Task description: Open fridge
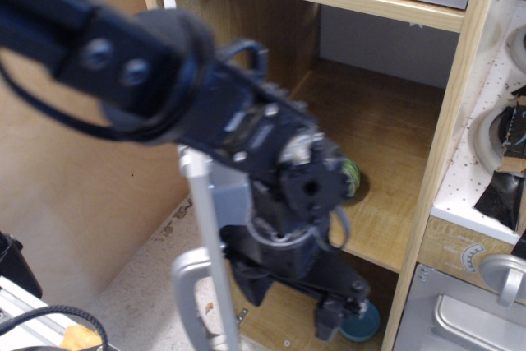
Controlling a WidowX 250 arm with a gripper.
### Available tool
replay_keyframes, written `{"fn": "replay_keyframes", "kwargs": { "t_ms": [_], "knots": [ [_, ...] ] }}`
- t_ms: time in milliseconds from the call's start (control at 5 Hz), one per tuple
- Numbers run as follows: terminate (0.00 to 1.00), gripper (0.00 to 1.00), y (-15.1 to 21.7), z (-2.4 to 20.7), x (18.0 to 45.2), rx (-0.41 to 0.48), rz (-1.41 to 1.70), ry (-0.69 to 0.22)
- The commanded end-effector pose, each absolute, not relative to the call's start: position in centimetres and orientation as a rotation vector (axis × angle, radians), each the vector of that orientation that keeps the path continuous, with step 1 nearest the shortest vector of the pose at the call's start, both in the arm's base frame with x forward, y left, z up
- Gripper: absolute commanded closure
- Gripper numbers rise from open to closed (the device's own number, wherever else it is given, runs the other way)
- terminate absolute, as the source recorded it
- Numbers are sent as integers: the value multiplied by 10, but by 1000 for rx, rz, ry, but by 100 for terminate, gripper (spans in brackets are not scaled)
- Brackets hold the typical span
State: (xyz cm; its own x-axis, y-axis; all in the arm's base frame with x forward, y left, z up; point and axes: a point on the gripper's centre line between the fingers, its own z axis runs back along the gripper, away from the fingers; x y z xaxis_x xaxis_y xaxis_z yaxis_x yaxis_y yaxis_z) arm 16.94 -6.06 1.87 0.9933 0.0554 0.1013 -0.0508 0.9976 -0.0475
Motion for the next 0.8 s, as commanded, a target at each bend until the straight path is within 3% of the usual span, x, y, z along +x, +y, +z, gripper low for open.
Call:
{"fn": "replay_keyframes", "kwargs": {
  "t_ms": [0, 600],
  "knots": [
    [0, 0, -14, 15, 168, -66, 75, -139],
    [0, 0, 46, 19, 193, 10, 61, -161]
  ]
}}
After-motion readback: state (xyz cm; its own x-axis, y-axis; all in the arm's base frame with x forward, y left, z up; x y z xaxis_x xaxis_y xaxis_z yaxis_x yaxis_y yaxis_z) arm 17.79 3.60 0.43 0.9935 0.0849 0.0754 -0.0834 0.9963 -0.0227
